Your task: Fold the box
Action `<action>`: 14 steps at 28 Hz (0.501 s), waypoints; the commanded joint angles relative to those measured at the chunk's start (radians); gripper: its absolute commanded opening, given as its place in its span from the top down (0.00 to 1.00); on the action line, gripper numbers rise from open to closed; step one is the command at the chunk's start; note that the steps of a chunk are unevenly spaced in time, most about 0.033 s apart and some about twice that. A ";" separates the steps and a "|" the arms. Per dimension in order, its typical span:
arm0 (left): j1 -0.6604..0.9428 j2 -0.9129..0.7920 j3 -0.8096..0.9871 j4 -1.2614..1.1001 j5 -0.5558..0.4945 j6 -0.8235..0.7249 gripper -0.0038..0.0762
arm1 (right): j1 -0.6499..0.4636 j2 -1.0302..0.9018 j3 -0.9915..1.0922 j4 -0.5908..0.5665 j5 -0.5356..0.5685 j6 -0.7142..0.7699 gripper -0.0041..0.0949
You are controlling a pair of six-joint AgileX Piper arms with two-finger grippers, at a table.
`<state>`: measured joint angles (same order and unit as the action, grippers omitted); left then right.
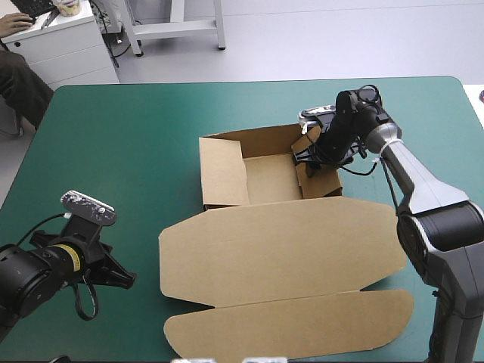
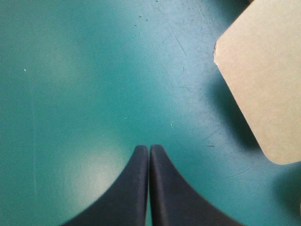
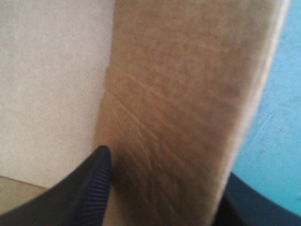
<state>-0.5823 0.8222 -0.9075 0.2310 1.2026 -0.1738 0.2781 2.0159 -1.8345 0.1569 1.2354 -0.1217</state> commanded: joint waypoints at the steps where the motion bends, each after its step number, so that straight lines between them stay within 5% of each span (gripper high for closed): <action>1: -0.007 -0.008 -0.013 0.007 -0.045 -0.008 0.96 | -0.004 -0.046 -0.032 0.005 -0.025 -0.006 0.73; 4: -0.007 -0.008 -0.013 0.012 -0.045 -0.008 0.96 | -0.004 -0.046 -0.032 0.005 -0.048 -0.006 0.98; 14: -0.007 -0.008 -0.013 0.041 -0.052 -0.008 0.96 | -0.082 -0.048 -0.110 -0.094 -0.132 -0.006 0.98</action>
<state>-0.5823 0.8211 -0.8957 0.2431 1.1898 -0.1738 0.2476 2.0225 -1.8763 0.0896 1.1443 -0.1217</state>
